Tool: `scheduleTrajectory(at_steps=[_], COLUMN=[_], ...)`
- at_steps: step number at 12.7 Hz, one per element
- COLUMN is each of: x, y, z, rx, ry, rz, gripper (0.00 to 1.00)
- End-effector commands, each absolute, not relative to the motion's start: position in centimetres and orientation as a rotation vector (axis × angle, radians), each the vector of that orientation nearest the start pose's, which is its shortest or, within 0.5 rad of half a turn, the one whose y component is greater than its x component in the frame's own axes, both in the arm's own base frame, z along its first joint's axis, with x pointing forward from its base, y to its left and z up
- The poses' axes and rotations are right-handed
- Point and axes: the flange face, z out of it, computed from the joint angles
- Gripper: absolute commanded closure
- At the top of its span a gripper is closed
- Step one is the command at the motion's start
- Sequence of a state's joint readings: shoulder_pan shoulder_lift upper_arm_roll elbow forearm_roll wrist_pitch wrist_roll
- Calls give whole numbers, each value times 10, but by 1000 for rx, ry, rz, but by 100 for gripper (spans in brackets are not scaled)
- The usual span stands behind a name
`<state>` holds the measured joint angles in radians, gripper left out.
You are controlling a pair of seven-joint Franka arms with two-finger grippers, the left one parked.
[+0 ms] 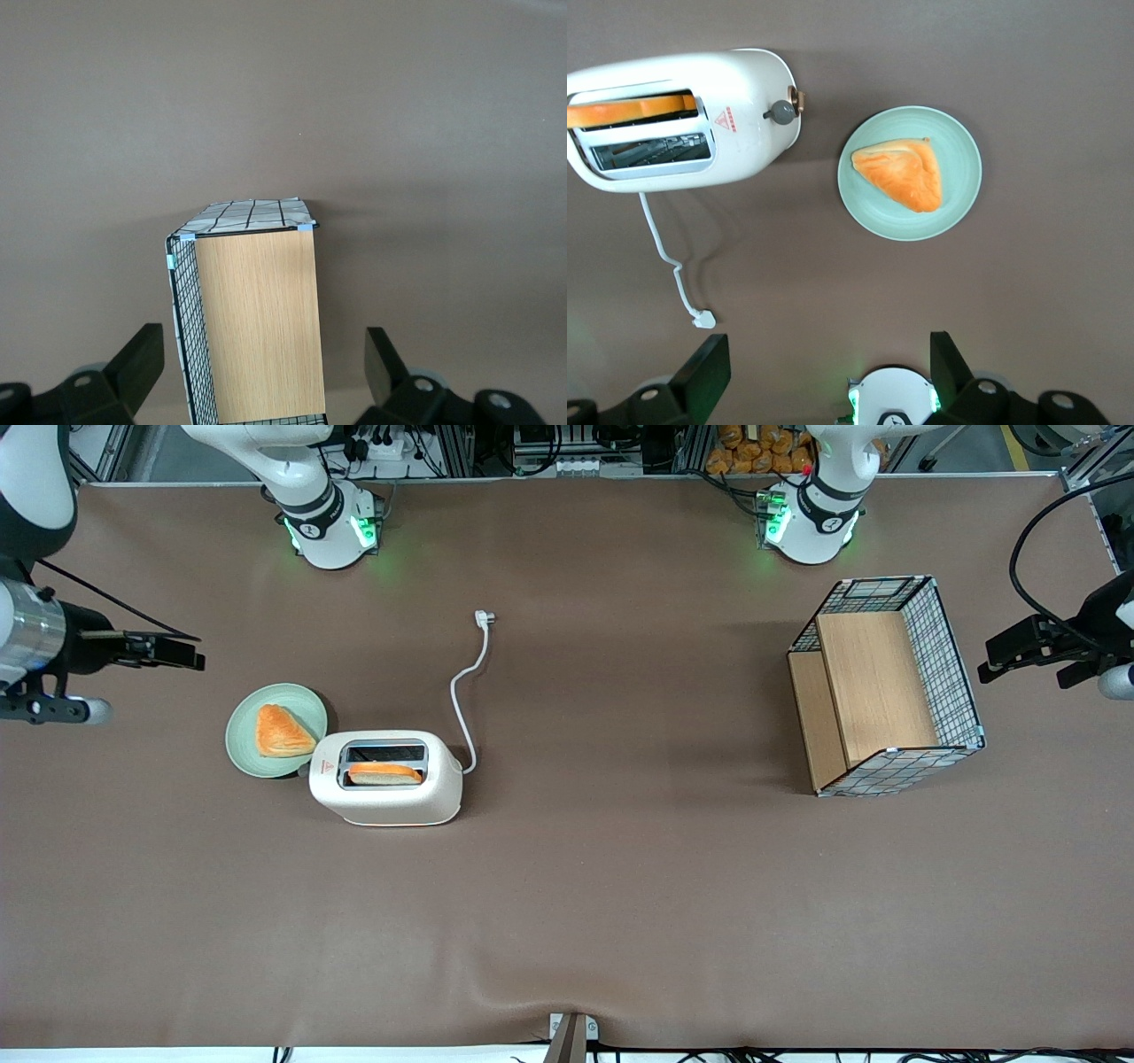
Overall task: Press toaster button with right arm
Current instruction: 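Move the right gripper toward the toaster's side lever beside the plate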
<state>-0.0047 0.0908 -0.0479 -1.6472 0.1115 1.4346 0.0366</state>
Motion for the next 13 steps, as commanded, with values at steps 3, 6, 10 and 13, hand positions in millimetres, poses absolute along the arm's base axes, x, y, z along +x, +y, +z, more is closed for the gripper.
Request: scheduleTrajectory(at_steps=[3, 6, 10, 13], x=[572, 577, 585, 594], y=[-12, -10, -14, -18], z=[495, 471, 425, 404], rx=[-2946, -2910, -2725, -2614], ry=[178, 196, 288, 312], rz=[486, 498, 499, 482], gripper=[0, 0, 56, 100])
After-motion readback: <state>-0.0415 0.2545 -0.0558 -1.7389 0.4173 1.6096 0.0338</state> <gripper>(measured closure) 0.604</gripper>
